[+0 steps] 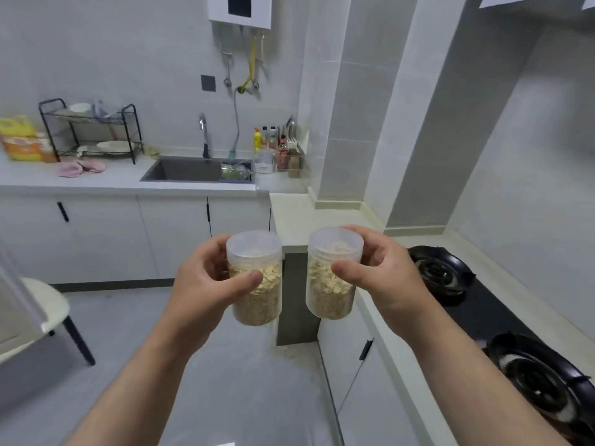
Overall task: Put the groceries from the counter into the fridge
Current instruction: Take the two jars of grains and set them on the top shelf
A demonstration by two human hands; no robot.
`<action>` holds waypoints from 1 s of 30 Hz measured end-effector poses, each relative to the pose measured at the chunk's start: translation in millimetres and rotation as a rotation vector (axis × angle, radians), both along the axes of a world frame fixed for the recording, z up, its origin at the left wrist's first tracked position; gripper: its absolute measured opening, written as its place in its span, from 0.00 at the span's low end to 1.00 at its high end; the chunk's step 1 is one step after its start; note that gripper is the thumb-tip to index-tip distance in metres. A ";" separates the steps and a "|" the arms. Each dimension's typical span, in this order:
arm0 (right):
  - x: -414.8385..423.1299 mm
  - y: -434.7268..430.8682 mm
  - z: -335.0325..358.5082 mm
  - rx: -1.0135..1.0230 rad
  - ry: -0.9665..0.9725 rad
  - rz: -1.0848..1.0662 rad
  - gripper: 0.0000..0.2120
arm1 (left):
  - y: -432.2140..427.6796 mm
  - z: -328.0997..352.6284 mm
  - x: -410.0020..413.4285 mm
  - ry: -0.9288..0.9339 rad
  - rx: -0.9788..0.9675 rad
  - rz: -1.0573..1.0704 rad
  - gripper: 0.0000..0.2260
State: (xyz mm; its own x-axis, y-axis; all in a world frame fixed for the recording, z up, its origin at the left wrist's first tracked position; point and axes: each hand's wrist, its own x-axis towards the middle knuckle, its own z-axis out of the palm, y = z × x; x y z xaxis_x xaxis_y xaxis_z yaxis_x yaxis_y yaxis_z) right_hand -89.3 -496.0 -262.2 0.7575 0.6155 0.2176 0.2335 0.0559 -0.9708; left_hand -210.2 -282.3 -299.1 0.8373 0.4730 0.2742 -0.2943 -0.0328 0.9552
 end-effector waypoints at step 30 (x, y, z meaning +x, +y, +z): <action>-53.9 285.6 21.3 0.106 0.026 1.011 0.21 | 81.2 39.2 -170.3 0.018 0.126 1.053 0.28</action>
